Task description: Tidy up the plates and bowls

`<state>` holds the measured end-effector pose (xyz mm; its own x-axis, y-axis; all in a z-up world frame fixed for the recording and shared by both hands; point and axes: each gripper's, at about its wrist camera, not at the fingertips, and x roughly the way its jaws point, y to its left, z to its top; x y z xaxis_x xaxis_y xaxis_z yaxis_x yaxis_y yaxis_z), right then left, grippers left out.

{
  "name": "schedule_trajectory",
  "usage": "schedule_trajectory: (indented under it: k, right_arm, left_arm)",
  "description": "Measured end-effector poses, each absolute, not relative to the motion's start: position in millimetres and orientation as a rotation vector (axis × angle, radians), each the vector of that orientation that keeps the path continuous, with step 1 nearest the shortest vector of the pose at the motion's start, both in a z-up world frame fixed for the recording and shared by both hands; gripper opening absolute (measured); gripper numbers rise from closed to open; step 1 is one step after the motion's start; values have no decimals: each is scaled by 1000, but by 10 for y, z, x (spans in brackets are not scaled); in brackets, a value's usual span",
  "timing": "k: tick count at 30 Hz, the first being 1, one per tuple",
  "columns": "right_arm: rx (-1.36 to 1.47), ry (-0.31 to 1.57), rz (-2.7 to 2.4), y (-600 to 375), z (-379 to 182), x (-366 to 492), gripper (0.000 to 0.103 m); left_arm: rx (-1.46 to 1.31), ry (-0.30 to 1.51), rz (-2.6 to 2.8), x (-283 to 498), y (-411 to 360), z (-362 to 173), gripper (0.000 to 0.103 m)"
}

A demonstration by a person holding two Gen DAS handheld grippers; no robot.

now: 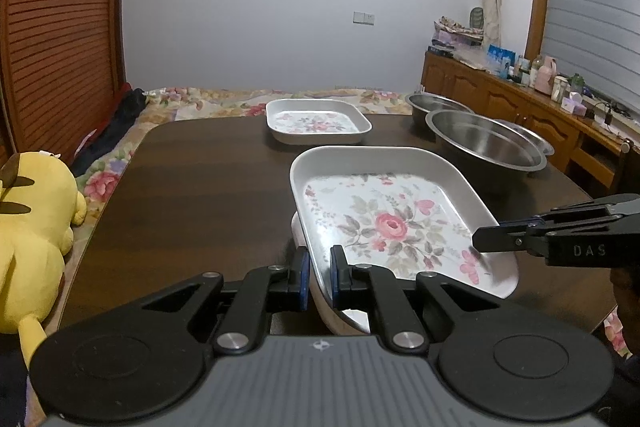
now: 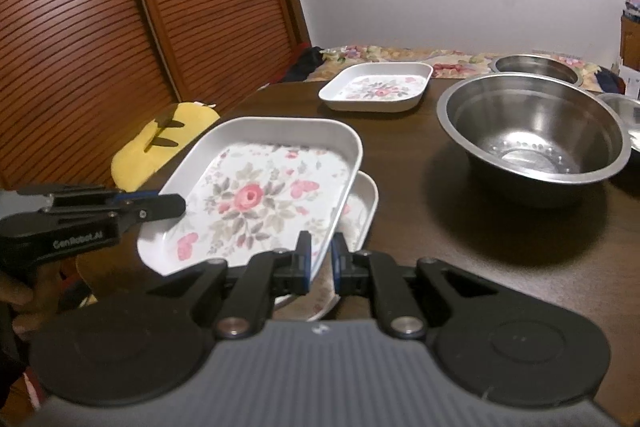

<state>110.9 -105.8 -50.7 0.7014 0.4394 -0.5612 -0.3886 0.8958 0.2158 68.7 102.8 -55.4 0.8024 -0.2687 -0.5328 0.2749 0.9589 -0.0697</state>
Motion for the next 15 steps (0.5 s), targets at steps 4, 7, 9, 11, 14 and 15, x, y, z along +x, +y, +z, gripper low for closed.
schedule_trajectory:
  k: [4, 7, 9, 11, 14, 15]
  right_arm:
    - [65, 650, 449, -1023, -536, 1091, 12]
    - [59, 648, 445, -1014, -539, 1085, 12]
    - [57, 651, 441, -1006, -541, 1080, 12]
    - [62, 651, 439, -1012, -542, 1066, 13]
    - [75, 650, 435, -1024, -543, 1049, 14]
    - [80, 650, 435, -1032, -546, 1046, 14]
  left_arm:
    - [18, 579, -285, 695, 1017, -593, 11]
    - [26, 593, -276, 703, 995, -630, 11]
    - [37, 594, -272, 707, 976, -651, 11]
    - [40, 593, -274, 709, 972, -656, 11]
    - [39, 594, -277, 716, 969, -666, 11]
    - [41, 594, -277, 726, 973, -661, 11]
